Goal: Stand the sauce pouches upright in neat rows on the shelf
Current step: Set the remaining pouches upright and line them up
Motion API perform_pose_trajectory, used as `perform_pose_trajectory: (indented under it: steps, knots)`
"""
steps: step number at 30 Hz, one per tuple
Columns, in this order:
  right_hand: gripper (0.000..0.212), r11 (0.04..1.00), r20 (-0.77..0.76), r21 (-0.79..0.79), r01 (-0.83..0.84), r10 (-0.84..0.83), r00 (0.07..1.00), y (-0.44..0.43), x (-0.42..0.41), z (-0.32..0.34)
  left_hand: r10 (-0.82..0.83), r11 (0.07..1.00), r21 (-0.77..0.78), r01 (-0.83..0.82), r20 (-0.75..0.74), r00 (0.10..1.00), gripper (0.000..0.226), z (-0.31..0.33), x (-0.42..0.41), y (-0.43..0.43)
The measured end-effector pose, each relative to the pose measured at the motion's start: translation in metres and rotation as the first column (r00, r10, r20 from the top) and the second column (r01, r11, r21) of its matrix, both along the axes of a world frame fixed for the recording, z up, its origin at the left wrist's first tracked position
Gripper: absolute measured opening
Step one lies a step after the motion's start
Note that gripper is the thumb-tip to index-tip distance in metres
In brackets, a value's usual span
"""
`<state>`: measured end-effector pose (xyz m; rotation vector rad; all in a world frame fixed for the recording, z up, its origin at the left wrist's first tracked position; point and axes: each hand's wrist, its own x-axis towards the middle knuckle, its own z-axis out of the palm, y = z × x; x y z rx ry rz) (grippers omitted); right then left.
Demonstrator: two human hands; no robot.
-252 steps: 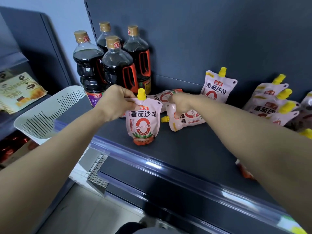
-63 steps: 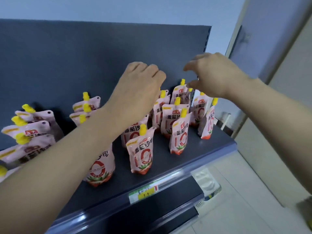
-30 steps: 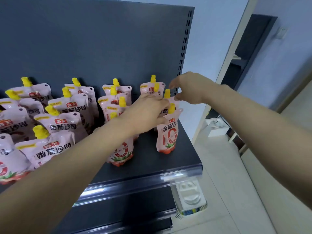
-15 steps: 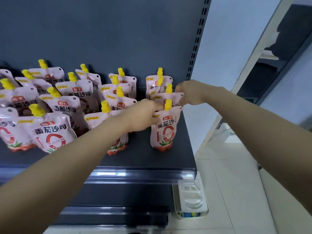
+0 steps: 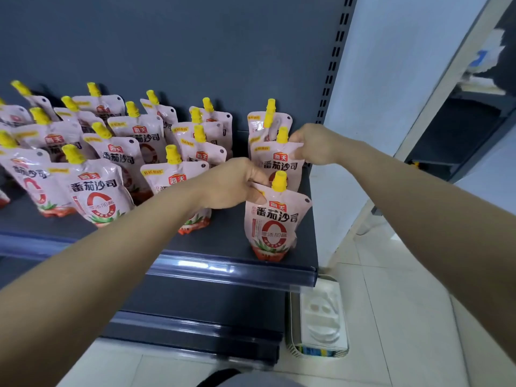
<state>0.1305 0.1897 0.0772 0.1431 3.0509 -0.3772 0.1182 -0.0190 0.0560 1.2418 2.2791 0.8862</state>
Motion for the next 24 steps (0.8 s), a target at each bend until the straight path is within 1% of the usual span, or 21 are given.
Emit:
perform_pose_trajectory:
  steps: [2,3,5,7,10,15,19,22,24]
  knots:
    - [0.025,1.0,0.003,-0.022,0.011,-0.01,1.0,0.0,0.0,0.0,0.012,1.0,-0.013,-0.012,0.016,1.0,0.021,0.001,0.002,0.0]
    - [0.025,0.999,0.008,-0.04,0.017,-0.017,1.0,0.0,0.001,0.001,0.02,1.0,-0.015,-0.02,0.022,1.0,0.021,0.002,0.002,-0.001]
    - [0.014,0.997,0.022,-0.073,0.013,-0.012,1.0,0.002,0.002,0.002,0.046,0.999,-0.02,-0.045,0.015,0.999,0.02,0.002,0.002,-0.001]
    - [0.023,0.995,0.048,-0.099,0.018,-0.014,0.999,0.005,0.004,0.003,0.061,0.997,-0.048,-0.062,-0.008,0.998,0.018,0.001,0.001,-0.001]
    - [0.027,0.992,0.089,-0.124,0.011,0.0,0.996,0.008,0.007,0.005,0.071,0.996,-0.058,-0.069,0.033,0.997,0.017,-0.002,0.001,-0.001]
    - [0.016,0.986,0.155,-0.168,0.011,0.015,0.988,0.011,0.011,0.008,0.044,0.994,-0.104,-0.039,0.05,0.998,0.016,-0.005,-0.001,-0.003]
    - [0.017,0.982,0.135,-0.188,0.019,0.006,0.991,0.008,0.012,0.008,0.033,0.994,-0.108,-0.03,0.025,0.999,0.02,-0.005,-0.004,-0.001]
    - [0.006,0.98,0.139,-0.197,0.036,-0.009,0.99,0.008,0.012,0.008,0.031,0.993,-0.113,-0.029,0.01,0.999,0.022,-0.005,-0.004,0.001]
    - [0.004,0.976,0.154,-0.209,0.053,-0.02,0.988,0.009,0.012,0.008,0.027,0.993,-0.116,-0.027,0.002,1.0,0.022,-0.005,-0.004,0.001]
